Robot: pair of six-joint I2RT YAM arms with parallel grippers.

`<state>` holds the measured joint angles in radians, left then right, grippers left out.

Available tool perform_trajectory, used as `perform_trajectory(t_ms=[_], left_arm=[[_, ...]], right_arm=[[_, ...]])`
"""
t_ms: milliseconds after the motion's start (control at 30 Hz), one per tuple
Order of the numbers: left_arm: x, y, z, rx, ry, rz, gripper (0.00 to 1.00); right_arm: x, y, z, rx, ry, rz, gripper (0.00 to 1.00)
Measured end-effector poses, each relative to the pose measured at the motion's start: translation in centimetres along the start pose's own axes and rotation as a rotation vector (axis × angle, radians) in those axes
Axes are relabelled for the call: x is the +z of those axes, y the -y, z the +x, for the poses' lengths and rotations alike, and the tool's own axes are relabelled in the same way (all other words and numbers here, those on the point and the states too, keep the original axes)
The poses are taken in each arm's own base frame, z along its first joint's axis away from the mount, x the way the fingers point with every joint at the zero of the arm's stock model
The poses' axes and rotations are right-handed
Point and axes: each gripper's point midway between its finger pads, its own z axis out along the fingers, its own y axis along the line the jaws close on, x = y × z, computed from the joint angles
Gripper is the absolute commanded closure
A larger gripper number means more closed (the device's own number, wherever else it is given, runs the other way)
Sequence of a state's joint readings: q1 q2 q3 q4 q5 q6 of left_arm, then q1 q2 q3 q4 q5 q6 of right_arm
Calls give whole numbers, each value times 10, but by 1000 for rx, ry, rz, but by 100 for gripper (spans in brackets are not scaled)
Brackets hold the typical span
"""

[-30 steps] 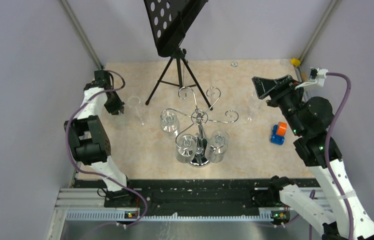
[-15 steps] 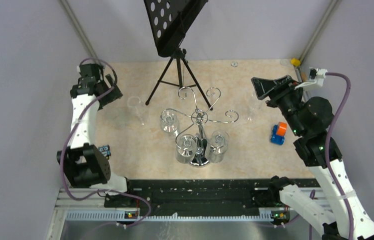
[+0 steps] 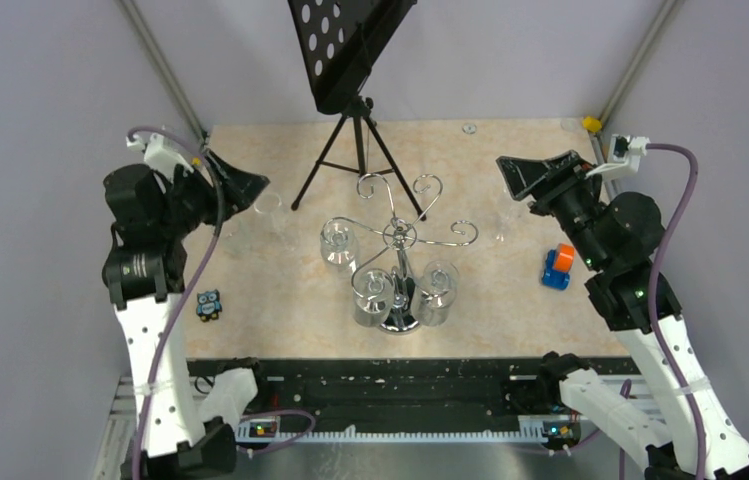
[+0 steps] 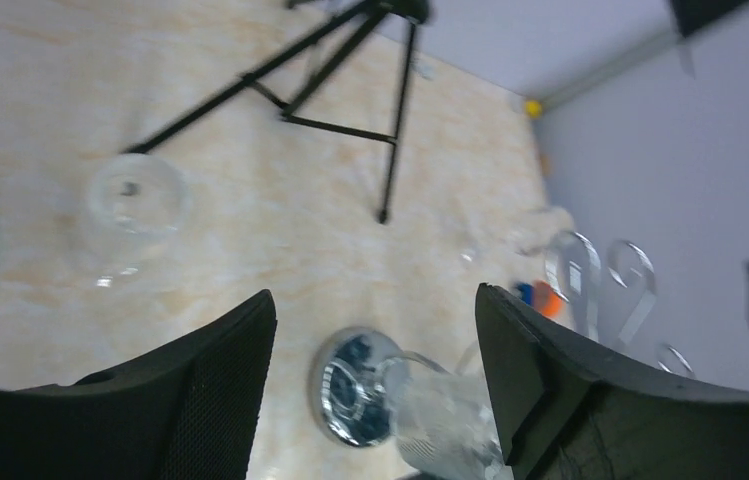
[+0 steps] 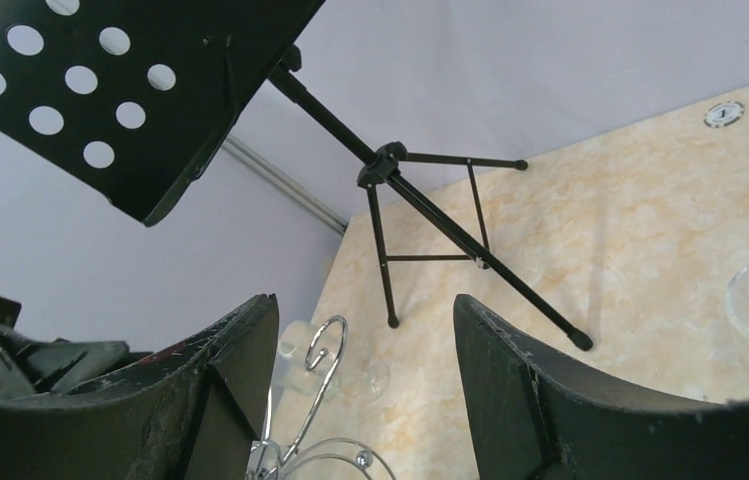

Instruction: Take the wine glass off the wine glass rack

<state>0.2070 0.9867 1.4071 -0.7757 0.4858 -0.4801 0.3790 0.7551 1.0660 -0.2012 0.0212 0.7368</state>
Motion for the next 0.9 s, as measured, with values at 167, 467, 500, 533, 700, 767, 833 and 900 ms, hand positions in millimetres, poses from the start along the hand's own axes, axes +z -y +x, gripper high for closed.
perform_trajectory(t_ms=[167, 467, 500, 533, 700, 767, 833, 900], left_arm=[[-26, 57, 32, -56, -89, 299, 23], [-30, 90, 89, -93, -323, 450, 44], [-29, 92, 93, -93, -339, 453, 47], [-28, 94, 98, -93, -361, 455, 49], [-22, 95, 110, -100, -419, 438, 54], [-20, 95, 111, -101, -430, 430, 55], [-21, 95, 111, -96, -433, 428, 55], [-22, 94, 112, -92, -440, 422, 56]], right_arm=[[6, -1, 8, 16, -32, -14, 35], [12, -2, 15, 33, -61, -28, 35], [12, -3, 15, 34, -61, -31, 36], [12, -3, 15, 35, -60, -32, 36], [12, -4, 15, 35, -57, -35, 36], [12, -4, 14, 36, -57, -36, 36], [12, -4, 15, 38, -57, -35, 36], [12, -4, 14, 41, -57, -35, 36]])
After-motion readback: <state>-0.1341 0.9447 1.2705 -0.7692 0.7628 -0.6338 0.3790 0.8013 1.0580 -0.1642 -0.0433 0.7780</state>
